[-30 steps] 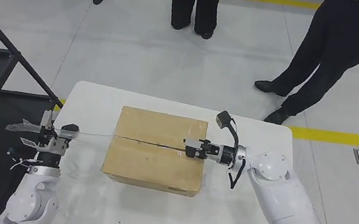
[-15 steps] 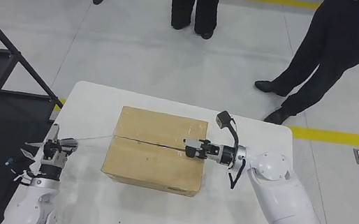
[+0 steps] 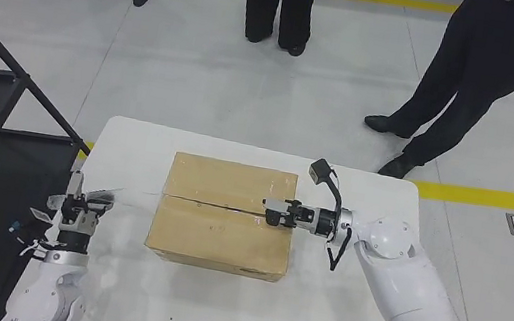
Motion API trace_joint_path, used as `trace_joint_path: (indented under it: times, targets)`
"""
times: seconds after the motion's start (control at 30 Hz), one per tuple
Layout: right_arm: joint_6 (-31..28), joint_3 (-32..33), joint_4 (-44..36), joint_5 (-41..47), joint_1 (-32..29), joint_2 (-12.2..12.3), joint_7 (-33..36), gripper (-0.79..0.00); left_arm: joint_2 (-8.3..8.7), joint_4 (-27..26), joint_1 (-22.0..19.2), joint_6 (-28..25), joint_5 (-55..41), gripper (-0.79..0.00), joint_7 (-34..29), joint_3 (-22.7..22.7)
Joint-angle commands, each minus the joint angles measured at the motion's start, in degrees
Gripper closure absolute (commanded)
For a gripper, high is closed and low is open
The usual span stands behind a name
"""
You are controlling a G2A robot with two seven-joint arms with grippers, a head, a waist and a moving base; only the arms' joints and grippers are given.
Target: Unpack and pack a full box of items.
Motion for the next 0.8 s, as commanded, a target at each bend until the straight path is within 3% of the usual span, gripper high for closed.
trace_joint_path:
  times: [0.0,0.4,0.77]
  targets:
    - [0.0,0.0,0.0,0.0,0.0,0.0,0.0,-0.785,-0.1,-0.87,-0.26,-0.04,0.24,-0.785,0.01,-0.1]
    - [1.13,1.64,-4.36,-1.86,-2.89,0.85,-2.57,-0.785,-0.39,-5.59,-1.22,0.25,3.44,-0.785,-1.04,-1.15]
    - [2.67,4.63,-9.56,-2.8,-6.63,2.23,-3.24,-0.785,-0.91,-10.22,-1.58,-0.26,8.85,-0.785,-1.34,0.66]
